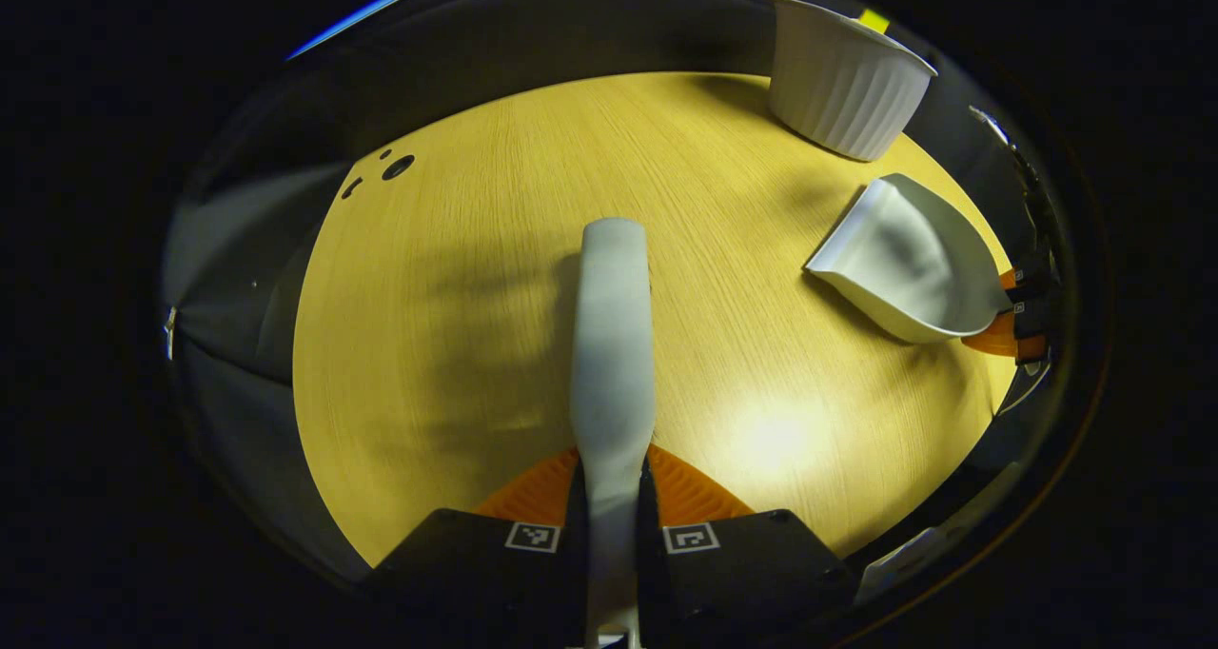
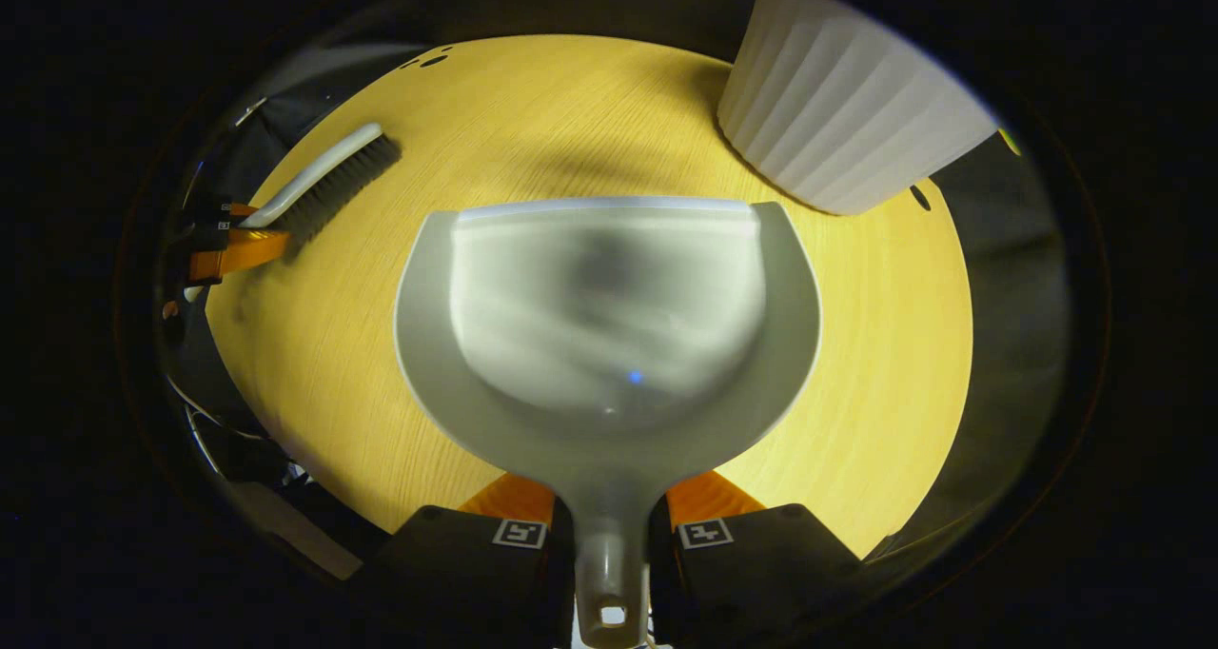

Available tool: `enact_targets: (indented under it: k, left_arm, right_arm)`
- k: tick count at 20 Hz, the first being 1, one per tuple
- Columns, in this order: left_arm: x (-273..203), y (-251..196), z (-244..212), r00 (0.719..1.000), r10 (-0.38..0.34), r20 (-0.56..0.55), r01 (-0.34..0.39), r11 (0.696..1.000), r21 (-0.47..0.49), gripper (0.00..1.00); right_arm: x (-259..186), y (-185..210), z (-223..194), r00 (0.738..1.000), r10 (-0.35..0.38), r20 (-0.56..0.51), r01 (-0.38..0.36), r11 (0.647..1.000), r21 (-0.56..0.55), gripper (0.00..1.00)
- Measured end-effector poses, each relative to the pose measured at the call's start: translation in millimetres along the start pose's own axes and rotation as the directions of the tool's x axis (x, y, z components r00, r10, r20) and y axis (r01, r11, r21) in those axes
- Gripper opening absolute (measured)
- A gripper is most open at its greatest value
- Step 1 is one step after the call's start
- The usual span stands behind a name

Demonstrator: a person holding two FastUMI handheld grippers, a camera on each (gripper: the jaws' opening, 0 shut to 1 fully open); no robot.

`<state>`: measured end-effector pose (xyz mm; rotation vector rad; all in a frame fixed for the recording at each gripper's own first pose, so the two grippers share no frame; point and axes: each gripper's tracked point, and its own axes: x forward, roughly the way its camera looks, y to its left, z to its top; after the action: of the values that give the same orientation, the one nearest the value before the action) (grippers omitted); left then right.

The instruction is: Pick up the small broom and dustpan from the desktop, sweep the trash into the dustpan with the broom, and then empty the trash into the garbage bin.

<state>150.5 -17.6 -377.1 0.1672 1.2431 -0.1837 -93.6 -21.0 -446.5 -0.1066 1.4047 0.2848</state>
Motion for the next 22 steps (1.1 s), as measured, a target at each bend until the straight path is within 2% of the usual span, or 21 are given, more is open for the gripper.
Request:
enact_targets:
  k: [3,11,12,13,15,16,17,22]
  left_arm:
    - [2,-2,-6,1.000,-0.003,-0.024,0.003,1.000,-0.011,0.27]
    - [1,2,-12,0.998,0.020,-0.059,-0.022,0.999,-0.036,0.30]
    - [0,3,-11,0.998,0.024,-0.058,-0.026,0.999,-0.034,0.27]
    - [-1,3,-12,0.998,0.025,-0.057,-0.027,0.999,-0.031,0.37]
    - [-2,2,-12,0.998,0.026,-0.054,-0.028,0.999,-0.028,0.43]
    - [-4,1,-12,0.998,0.026,-0.052,-0.027,0.999,-0.026,0.61]
    - [-5,1,-13,0.998,0.029,-0.050,-0.030,0.999,-0.020,0.57]
    - [-35,2,-2,0.999,0.037,0.006,-0.037,0.999,0.009,0.58]
  right_arm:
    - [3,5,-2,1.000,0.023,0.005,-0.023,0.999,0.034,0.36]
    - [8,0,-6,1.000,0.005,0.008,-0.006,0.999,0.040,0.38]
    - [7,1,-6,1.000,0.006,0.009,-0.006,0.999,0.034,0.38]
    - [5,3,-5,1.000,0.014,0.014,-0.014,0.999,0.039,0.42]
    - [-2,5,-4,0.999,0.038,0.024,-0.039,0.997,0.065,0.42]
    - [-7,5,-5,0.999,0.044,0.026,-0.046,0.996,0.077,0.47]
    - [-13,4,-4,0.998,0.048,0.030,-0.051,0.995,0.085,0.48]
    - [-59,-2,2,0.992,0.071,0.100,-0.083,0.989,0.122,0.51]
